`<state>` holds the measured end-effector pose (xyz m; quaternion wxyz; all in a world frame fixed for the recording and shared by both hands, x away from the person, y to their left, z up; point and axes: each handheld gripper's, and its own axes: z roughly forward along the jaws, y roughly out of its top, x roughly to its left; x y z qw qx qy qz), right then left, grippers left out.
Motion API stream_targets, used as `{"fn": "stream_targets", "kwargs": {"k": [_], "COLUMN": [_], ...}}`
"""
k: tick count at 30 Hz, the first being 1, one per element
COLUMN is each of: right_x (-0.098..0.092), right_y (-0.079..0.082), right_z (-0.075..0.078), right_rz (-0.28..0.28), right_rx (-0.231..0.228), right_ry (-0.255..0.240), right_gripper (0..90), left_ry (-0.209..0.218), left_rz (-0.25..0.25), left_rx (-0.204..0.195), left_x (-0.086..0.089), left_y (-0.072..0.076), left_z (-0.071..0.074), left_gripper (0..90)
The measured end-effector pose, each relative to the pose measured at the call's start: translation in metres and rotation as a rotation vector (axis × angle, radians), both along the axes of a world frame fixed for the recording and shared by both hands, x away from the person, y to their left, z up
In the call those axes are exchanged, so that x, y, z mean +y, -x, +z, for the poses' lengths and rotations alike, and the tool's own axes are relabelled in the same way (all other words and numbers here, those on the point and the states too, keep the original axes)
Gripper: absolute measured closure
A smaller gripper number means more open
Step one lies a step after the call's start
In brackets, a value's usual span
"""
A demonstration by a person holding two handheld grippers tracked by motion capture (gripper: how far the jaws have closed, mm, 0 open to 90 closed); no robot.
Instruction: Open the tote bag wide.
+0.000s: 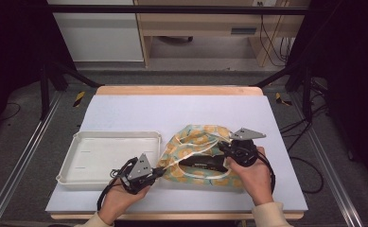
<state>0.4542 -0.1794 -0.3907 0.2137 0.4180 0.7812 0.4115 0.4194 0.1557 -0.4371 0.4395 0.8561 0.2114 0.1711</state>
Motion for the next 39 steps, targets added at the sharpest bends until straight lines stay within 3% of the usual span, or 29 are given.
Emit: {"fn": "stream_targets", "kwargs": {"k": [7, 13, 18, 22, 25, 28, 32, 34, 39], "right_x": [-0.009, -0.014, -0.015, -0.010, -0.004, 0.003, 0.007, 0.008, 0.004], "right_y": [0.048, 0.086, 0.104, 0.110, 0.110, 0.108, 0.100, 0.095, 0.092], "right_z": [0.009, -0.004, -0.020, -0.033, -0.045, -0.057, -0.073, -0.078, -0.077], "right_rz": [0.036, 0.064, 0.120, 0.171, 0.208, 0.222, 0.193, 0.181, 0.148], "right_rx": [-0.098, -0.138, -0.140, -0.129, -0.092, -0.044, 0.027, 0.045, 0.029], "right_ry": [-0.074, -0.110, -0.108, -0.096, -0.090, -0.038, 0.027, 0.038, 0.025], "right_gripper": [88.6, 88.8, 88.8, 88.9, 89.2, 89.7, 89.8, 89.9, 85.6], "left_ry": [-0.004, 0.001, 0.012, 0.048, 0.095, 0.127, 0.176, 0.180, 0.190], "left_rz": [0.026, 0.039, 0.050, 0.075, 0.108, 0.142, 0.148, 0.143, 0.118], "left_rx": [-0.013, -0.025, -0.046, -0.076, -0.100, -0.120, -0.119, -0.119, -0.098], "left_x": [0.000, -0.002, -0.005, -0.007, -0.006, 0.000, 0.009, 0.010, 0.015], "left_y": [-0.002, -0.003, -0.010, -0.020, -0.026, -0.026, -0.022, -0.019, -0.015], "left_z": [-0.002, -0.001, 0.009, 0.021, 0.027, 0.029, 0.029, 0.028, 0.027], "left_gripper": [88.5, 88.4, 89.2, 89.6, 90.0, 90.0, 90.0, 90.0, 90.0]}}
